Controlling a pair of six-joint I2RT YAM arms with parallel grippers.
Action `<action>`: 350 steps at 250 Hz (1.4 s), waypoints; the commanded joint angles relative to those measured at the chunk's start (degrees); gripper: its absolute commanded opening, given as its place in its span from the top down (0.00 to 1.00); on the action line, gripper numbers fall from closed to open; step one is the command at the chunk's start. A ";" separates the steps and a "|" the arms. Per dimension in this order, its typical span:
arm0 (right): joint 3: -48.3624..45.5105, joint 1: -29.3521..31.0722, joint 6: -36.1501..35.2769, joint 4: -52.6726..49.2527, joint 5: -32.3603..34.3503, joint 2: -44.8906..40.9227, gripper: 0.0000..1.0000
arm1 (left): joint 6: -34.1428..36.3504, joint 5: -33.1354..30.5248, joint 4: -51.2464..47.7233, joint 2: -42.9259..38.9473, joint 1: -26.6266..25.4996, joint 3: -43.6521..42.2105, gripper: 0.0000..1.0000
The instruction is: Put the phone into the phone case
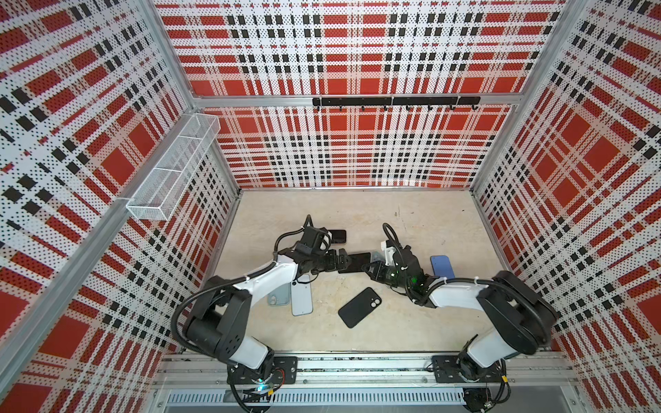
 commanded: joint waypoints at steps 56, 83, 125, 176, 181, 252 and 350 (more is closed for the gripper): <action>10.74 -2.96 -15.12 -31.01 10.24 -21.30 1.00 | 11.75 -9.87 -12.15 -13.74 -0.49 9.65 0.00; 12.46 -5.29 -17.06 -38.40 11.59 -26.80 1.00 | 13.87 -11.55 -14.37 -14.66 -0.89 10.53 0.00; 15.00 -9.60 -18.15 -51.93 15.80 -33.47 1.00 | 16.30 -15.38 -16.62 -12.49 -4.00 11.28 0.04; 16.60 -12.74 -16.86 -66.00 22.25 -39.08 1.00 | 21.73 -25.49 -20.84 -1.39 -12.63 17.39 0.10; 16.43 -12.89 -16.67 -66.88 22.25 -39.79 1.00 | 22.11 -26.24 -21.15 0.09 -13.33 18.11 0.11; 13.48 -13.06 -15.01 -70.44 23.72 -47.32 1.00 | 22.37 -25.78 -21.04 20.94 -16.31 29.38 0.18; 10.74 -13.10 -14.62 -68.95 22.76 -49.13 1.00 | 21.88 -23.01 -20.73 39.57 -15.95 43.91 0.27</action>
